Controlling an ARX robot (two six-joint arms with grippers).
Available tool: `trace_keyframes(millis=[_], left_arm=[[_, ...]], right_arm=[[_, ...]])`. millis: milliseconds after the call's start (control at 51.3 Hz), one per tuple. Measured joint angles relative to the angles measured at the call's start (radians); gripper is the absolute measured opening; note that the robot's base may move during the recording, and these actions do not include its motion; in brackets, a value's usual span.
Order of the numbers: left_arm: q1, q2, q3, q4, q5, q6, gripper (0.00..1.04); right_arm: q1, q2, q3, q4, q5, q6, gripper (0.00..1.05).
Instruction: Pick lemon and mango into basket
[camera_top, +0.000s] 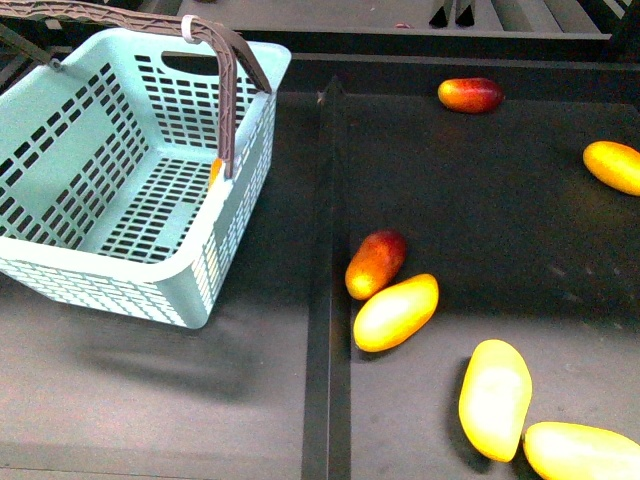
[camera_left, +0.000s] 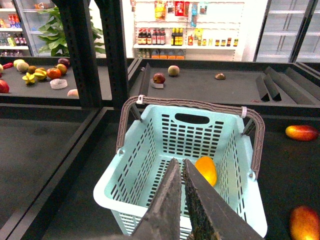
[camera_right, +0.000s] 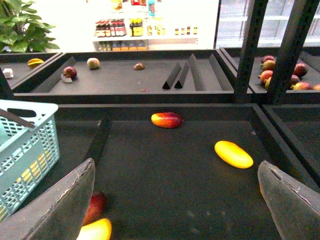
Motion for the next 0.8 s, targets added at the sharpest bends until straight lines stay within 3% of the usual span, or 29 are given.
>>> trace_keyframes(millis=[565, 604, 799], left_arm=[[0.000, 0.000, 0.000, -0.001, 0.000, 0.000, 0.03], [0.000, 0.000, 0.000, -0.001, 0.000, 0.000, 0.08], [0.000, 0.000, 0.000, -0.001, 0.000, 0.000, 0.58]], right_arm=[[0.000, 0.000, 0.000, 0.000, 0.000, 0.000, 0.96], [0.000, 0.000, 0.000, 0.000, 0.000, 0.000, 0.96], [0.000, 0.000, 0.000, 0.000, 0.000, 0.000, 0.96]])
